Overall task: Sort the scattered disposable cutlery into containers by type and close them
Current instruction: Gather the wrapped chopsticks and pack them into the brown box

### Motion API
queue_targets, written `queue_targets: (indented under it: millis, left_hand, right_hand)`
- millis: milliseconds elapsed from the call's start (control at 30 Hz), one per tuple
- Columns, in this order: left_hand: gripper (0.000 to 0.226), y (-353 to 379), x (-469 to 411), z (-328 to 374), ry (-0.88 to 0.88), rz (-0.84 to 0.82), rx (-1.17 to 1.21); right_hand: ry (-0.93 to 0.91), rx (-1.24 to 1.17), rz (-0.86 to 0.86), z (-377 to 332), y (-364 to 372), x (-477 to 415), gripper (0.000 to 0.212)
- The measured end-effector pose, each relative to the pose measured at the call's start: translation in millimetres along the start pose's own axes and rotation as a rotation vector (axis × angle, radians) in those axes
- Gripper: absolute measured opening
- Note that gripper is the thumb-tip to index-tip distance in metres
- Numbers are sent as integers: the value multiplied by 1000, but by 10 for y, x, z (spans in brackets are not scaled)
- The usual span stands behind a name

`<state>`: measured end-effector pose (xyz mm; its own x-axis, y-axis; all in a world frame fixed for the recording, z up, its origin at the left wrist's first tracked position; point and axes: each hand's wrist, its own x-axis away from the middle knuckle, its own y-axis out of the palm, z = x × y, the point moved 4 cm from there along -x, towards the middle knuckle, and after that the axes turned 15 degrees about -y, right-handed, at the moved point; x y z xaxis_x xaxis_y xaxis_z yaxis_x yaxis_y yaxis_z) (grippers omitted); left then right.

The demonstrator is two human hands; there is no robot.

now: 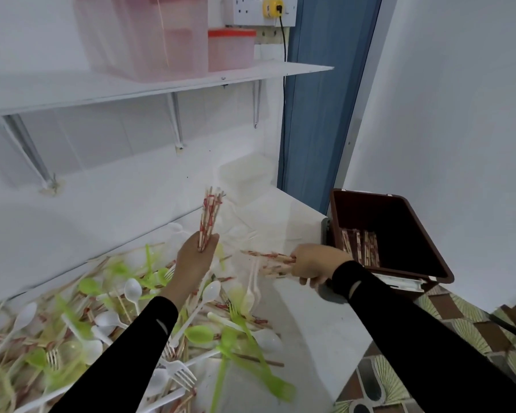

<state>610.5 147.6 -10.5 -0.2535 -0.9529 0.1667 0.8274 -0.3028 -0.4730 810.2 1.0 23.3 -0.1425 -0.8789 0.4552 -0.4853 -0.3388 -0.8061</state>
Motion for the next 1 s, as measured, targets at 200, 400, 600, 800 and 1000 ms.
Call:
queue_targets:
  millis: [200, 400, 600, 800, 1000]
  left_hand:
    - [32, -27, 132, 39, -36, -24, -12]
    - [25, 23, 256, 93, -173, -144, 280]
    - [23, 285, 445, 478, -267, -332, 699]
    - [19, 597, 515, 888, -279, -440, 795]
    - [19, 1013, 532, 1461, -239, -481, 815]
  right_hand:
    - [-3, 290, -23, -60, -502, 200, 23]
    - [-118, -220, 168, 100, -606, 227, 25]
    - [-190, -846, 251, 123, -535, 304, 19]
    - [-242, -1067, 367, 314, -672, 307, 21]
    - [-277, -1233, 477, 729, -1060, 386, 15]
